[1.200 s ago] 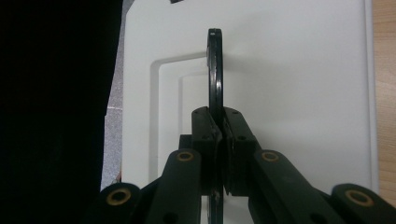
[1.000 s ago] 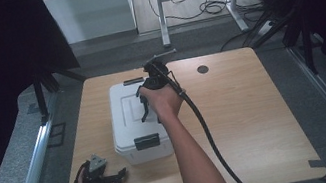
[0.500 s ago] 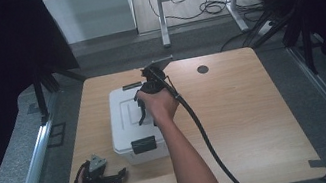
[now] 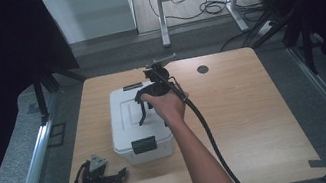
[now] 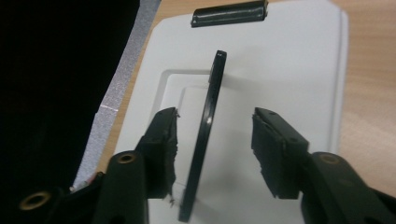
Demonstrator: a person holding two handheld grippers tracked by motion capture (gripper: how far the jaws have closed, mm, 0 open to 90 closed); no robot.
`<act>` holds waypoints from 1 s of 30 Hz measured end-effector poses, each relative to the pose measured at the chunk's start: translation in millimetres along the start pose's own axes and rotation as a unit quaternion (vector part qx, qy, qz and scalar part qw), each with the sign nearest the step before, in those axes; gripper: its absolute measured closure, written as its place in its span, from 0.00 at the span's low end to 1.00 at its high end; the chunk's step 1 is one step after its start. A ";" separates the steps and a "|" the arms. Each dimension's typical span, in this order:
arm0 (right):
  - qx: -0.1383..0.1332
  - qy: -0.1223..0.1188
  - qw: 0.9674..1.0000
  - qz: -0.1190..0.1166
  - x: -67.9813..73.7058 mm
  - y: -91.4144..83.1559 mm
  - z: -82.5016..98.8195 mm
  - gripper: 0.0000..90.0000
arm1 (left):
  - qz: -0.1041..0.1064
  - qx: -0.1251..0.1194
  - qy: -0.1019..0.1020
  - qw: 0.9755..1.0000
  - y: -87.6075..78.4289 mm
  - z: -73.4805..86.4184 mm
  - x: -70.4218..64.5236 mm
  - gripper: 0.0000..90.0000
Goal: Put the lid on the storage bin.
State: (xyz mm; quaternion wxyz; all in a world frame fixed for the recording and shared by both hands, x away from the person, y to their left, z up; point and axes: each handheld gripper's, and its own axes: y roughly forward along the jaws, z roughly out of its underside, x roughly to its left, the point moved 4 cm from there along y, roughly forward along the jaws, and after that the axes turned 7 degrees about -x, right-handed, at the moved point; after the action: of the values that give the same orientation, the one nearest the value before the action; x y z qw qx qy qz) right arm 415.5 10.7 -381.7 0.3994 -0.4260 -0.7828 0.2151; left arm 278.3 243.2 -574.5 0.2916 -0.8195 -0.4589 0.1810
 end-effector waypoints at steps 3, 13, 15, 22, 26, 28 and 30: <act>-0.005 -0.017 1.000 -0.012 -5.6 -7.2 2.7 0.51 | 0.000 0.000 0.000 1.000 0.0 0.0 0.0 0.13; -0.021 -0.037 0.999 -0.034 -32.5 -32.8 14.6 0.50 | -0.001 -0.001 -0.002 1.000 0.2 -0.1 -0.3 0.13; -0.024 -0.039 0.998 -0.034 -35.1 -35.5 15.7 0.50 | -0.001 -0.001 -0.002 1.000 0.1 -0.1 -0.3 0.13; -0.040 -0.038 0.998 -0.042 -55.7 -56.6 25.3 0.50 | -0.001 -0.001 -0.002 1.000 0.1 -0.1 -0.3 0.13; -0.046 -0.036 0.997 -0.041 -72.7 -69.6 34.3 0.50 | -0.001 -0.001 -0.002 1.000 0.2 -0.1 -0.3 0.13; -0.053 -0.033 0.997 -0.042 -83.3 -76.4 40.0 0.49 | -0.001 -0.001 -0.002 1.000 0.1 -0.1 -0.3 0.13; -0.056 -0.036 0.997 -0.040 -91.7 -81.0 45.7 0.49 | -0.001 -0.001 -0.002 1.000 0.1 -0.1 -0.4 0.13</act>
State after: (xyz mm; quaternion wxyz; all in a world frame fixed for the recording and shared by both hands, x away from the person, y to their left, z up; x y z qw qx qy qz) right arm 367.6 -110.2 -394.2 0.3548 -0.4084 -0.8237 0.1700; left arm 278.2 242.8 -574.5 0.2902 -0.8187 -0.4608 0.1821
